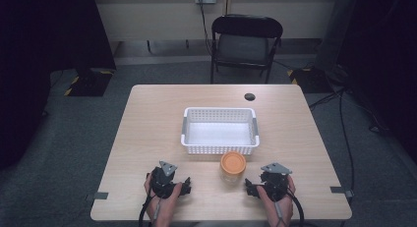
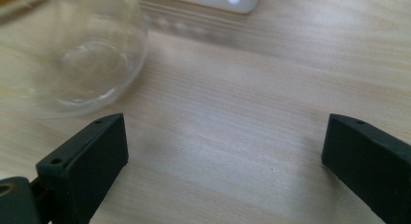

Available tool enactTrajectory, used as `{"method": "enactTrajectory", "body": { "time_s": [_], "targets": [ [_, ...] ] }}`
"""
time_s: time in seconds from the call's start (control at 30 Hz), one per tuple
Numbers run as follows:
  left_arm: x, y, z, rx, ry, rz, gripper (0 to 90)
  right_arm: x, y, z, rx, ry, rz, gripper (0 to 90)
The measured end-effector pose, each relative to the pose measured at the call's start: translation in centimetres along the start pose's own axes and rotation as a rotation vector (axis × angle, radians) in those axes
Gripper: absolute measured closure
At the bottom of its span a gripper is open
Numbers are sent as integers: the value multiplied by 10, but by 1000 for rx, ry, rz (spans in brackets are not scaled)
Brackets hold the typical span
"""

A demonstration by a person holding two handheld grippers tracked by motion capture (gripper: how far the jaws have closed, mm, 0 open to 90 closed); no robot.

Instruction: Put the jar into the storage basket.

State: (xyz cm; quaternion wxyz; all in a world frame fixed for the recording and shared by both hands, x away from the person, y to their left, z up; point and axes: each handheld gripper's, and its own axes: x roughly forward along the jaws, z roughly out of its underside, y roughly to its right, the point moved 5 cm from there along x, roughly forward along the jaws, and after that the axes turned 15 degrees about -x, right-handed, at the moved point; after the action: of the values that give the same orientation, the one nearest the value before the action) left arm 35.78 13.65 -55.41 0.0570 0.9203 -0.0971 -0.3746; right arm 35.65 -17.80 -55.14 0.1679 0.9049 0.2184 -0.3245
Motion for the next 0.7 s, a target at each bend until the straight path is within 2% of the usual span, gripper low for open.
{"method": "enactTrajectory", "body": {
  "time_s": [0.23,0.43,0.57,0.7],
  "targets": [
    [0,0,0,-2,1,0,8,-18,-1,-5,-5,55,-11,17],
    [0,0,0,0,0,0,8,-33,-11,-10,-28,104,-42,17],
    [0,0,0,0,0,0,9,-45,-21,-22,-60,159,-68,16],
    [0,0,0,0,0,0,9,-54,-31,-32,-110,177,-94,18]
  ]
}}
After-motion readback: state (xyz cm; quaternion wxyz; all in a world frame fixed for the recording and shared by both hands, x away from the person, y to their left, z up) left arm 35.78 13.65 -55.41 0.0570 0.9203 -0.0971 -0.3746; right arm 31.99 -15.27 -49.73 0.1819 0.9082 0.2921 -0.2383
